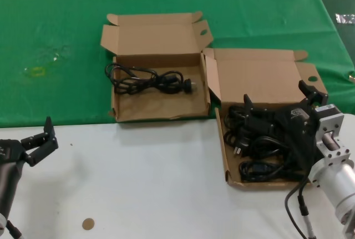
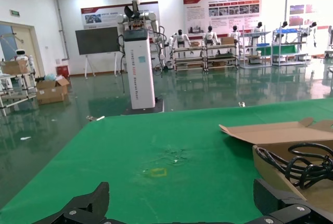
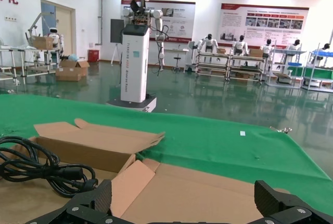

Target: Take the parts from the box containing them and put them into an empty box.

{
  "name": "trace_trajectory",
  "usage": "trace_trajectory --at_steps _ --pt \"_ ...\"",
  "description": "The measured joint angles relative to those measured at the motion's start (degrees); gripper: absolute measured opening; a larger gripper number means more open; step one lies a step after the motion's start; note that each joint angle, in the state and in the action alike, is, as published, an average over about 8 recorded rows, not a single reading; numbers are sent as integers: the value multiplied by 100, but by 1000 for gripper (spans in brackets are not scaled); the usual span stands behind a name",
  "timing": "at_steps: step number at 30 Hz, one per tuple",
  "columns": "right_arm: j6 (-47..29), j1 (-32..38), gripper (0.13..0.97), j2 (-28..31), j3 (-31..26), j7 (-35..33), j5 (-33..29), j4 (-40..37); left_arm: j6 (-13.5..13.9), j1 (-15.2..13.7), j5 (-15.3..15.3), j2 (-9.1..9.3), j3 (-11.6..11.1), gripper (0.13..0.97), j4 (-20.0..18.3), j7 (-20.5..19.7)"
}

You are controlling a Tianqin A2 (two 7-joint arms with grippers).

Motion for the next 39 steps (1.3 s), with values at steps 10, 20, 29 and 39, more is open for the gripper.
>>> trace_trajectory --at_steps 10,20,29,39 --pt "0 0 966 0 0 0 0 0 0 0 0 0 0 966 0 0" --pt "0 0 966 0 0 0 0 0 0 0 0 0 0 966 0 0" --pt "0 0 966 0 0 0 0 0 0 0 0 0 0 966 0 0" --pt "0 0 966 0 0 0 0 0 0 0 0 0 0 966 0 0"
